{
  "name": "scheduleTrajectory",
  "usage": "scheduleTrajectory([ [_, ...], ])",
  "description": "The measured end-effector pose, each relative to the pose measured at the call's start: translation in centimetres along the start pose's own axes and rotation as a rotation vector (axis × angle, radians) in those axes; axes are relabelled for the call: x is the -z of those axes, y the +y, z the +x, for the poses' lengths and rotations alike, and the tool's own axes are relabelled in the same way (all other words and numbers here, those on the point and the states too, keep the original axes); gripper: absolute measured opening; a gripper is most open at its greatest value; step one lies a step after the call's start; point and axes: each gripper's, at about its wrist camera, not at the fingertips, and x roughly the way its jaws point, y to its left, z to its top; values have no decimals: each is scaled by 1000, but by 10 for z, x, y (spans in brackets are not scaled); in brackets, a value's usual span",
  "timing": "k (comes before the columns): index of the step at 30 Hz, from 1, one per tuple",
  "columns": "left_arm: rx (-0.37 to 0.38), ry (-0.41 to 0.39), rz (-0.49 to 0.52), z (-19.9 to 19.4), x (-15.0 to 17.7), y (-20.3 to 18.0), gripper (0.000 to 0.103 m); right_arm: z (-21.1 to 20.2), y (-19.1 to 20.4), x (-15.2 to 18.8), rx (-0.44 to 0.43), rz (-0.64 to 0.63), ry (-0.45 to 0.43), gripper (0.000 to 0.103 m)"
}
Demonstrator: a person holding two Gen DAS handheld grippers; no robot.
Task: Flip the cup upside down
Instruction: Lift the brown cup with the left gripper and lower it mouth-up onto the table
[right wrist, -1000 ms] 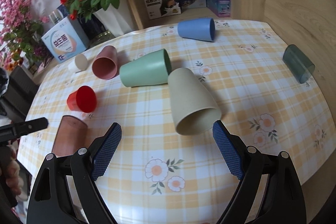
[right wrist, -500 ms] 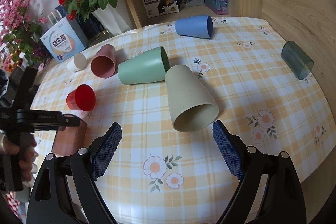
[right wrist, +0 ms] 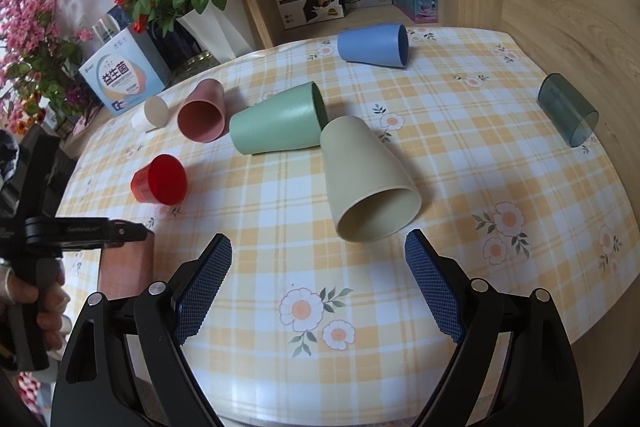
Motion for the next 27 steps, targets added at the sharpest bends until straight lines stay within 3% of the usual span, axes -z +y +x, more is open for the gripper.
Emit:
scheduleTrajectory([
  [5, 16, -146, 12, -41, 27, 13, 61, 2, 6, 5, -1, -7, 18, 86],
  [12, -44, -317, 51, -70, 51, 31, 61, 3, 17, 6, 1, -26, 29, 86],
  [21, -124, -395, 18, -62, 41, 52, 61, -1, 24, 9, 15, -44, 32, 86],
  [27, -167, -426, 32, -54, 38, 47, 61, -1, 25, 10, 16, -48, 38, 86],
])
